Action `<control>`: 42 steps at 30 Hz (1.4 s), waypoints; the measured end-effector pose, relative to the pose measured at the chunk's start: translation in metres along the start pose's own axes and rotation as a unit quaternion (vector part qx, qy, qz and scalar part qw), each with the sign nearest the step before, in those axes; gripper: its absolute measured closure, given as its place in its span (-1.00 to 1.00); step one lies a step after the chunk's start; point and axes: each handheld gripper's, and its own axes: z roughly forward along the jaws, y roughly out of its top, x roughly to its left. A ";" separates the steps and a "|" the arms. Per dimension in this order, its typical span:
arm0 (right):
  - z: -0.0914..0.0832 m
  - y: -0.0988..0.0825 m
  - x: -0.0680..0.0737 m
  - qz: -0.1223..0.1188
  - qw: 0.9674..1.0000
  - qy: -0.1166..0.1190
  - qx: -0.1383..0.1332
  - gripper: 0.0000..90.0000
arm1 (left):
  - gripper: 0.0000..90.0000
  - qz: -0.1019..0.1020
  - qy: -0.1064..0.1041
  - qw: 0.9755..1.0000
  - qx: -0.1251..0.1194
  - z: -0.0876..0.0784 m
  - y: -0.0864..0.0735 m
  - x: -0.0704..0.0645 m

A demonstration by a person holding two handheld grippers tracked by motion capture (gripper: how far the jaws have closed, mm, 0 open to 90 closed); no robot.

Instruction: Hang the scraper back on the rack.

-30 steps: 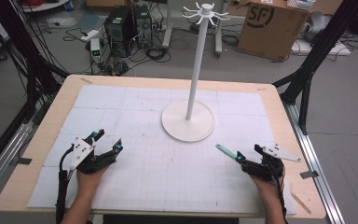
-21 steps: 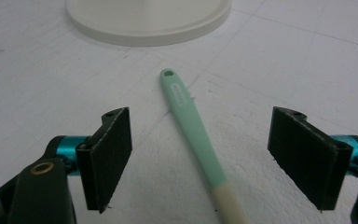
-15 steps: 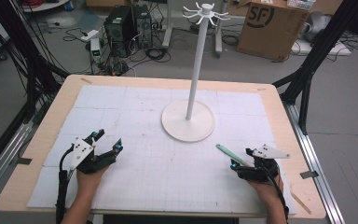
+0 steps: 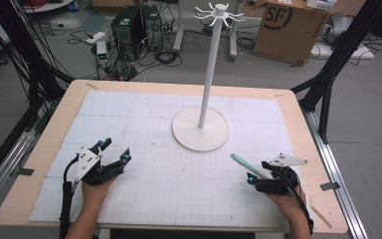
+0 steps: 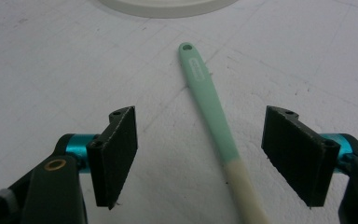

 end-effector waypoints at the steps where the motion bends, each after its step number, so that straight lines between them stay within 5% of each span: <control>1: 0.000 0.000 0.000 0.000 1.000 0.003 0.004 -0.42 | -0.43 0.000 0.000 1.000 0.000 0.000 0.000 0.000; 17: -0.003 0.006 -0.003 -0.016 0.998 0.018 0.053 -0.33 | -0.43 0.000 0.000 1.000 0.002 0.000 0.000 0.000; 28: -0.002 0.011 -0.010 -0.006 0.997 0.027 0.079 -0.32 | -0.43 0.001 -0.001 1.000 0.003 0.000 0.000 -0.001; 35: -0.001 0.015 -0.010 -0.005 0.993 0.016 0.113 -0.30 | -0.43 0.002 -0.001 1.000 0.003 0.000 0.000 -0.001; 42: 0.001 0.024 -0.014 -0.005 0.985 0.024 0.174 -0.31 | -0.43 0.002 -0.001 1.000 0.003 0.000 0.000 -0.001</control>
